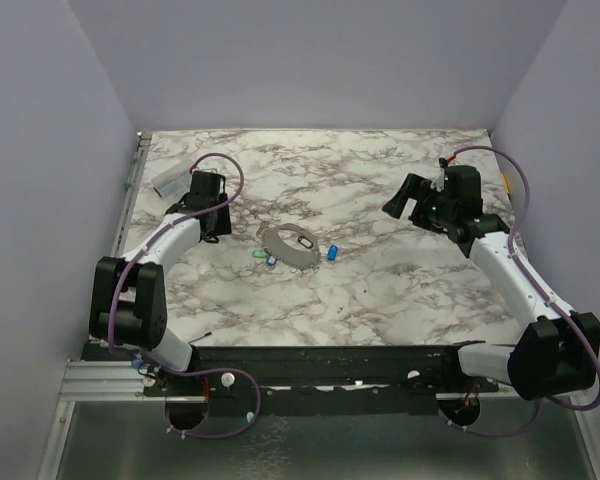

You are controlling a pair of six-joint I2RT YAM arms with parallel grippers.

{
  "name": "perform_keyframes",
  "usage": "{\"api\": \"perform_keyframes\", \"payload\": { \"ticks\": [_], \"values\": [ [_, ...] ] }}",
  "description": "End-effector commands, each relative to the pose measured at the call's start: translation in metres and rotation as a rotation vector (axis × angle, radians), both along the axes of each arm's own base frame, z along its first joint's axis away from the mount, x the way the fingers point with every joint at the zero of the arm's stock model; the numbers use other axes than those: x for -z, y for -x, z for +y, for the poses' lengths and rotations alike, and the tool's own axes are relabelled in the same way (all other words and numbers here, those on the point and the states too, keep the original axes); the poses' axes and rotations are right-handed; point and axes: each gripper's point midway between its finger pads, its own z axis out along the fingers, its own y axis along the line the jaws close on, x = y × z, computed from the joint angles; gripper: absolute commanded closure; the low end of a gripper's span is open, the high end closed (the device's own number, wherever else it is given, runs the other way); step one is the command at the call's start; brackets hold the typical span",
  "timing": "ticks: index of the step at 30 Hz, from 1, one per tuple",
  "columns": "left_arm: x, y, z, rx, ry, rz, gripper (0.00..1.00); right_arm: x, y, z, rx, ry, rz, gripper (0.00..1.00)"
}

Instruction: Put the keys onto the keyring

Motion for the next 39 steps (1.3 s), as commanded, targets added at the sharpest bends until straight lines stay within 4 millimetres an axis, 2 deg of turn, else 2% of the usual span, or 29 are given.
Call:
{"api": "perform_keyframes", "payload": {
  "ticks": [1,5,9,11,15,18,21,25,29,33,39],
  "values": [
    [0.015,-0.013,-0.006,0.066,0.012,0.062,0.44,0.003,0.003,0.003,-0.013,-0.007,0.019,0.00],
    [0.018,-0.013,-0.011,0.072,0.041,0.071,0.45,0.003,0.005,0.002,-0.015,-0.008,0.003,0.00],
    [0.023,-0.004,-0.009,0.080,0.033,0.082,0.45,0.004,0.005,0.003,-0.020,-0.012,0.005,0.00],
    [0.019,0.000,-0.019,0.127,0.055,0.070,0.45,0.005,0.005,0.005,-0.027,-0.018,0.008,0.00],
    [0.008,0.013,-0.052,0.226,0.037,0.031,0.45,0.009,0.006,0.006,-0.027,-0.012,0.030,0.00],
    [-0.001,0.027,-0.084,0.266,0.039,-0.002,0.43,0.013,0.007,0.005,-0.010,0.051,0.038,0.00],
    [-0.007,0.043,-0.110,0.273,0.110,-0.019,0.43,0.020,0.014,0.020,-0.059,0.127,0.035,0.01],
    [-0.014,0.065,-0.133,0.272,0.194,-0.048,0.43,0.032,0.027,0.042,-0.155,0.213,0.037,0.01],
    [-0.023,0.081,-0.166,0.308,0.280,-0.070,0.43,0.042,0.034,0.056,-0.229,0.266,0.011,0.02],
    [-0.025,0.090,-0.203,0.322,0.335,-0.071,0.43,0.036,0.033,0.054,-0.190,0.271,-0.001,0.02],
    [-0.017,0.089,-0.242,0.262,0.384,-0.031,0.49,0.025,0.035,0.041,-0.108,0.278,-0.005,0.02]
  ]
}}
